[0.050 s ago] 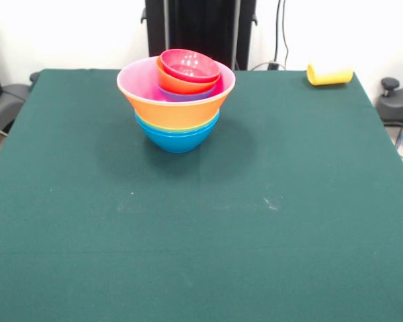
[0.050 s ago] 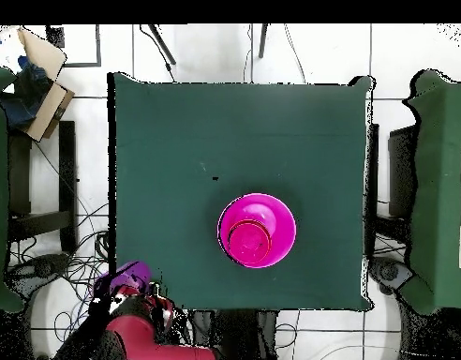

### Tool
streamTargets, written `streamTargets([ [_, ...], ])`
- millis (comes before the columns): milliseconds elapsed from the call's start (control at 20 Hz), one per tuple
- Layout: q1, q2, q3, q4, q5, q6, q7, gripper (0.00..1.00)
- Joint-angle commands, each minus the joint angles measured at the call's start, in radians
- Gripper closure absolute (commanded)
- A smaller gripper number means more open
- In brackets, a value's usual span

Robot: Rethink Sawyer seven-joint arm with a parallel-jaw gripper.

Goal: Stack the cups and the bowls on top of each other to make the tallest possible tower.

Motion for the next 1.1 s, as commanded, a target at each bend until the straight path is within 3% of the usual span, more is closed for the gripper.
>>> streamTargets([
  [50,0.03,-0.046,0.06,0.214,-0.006,-0.011,-0.185,1.0],
  [500,0.116,-0.084,0.034,0.315,-0.001,-0.084,-0.081,1.0],
  [1100,0.201,-0.094,0.004,0.338,-0.021,-0.097,0.032,1.0],
])
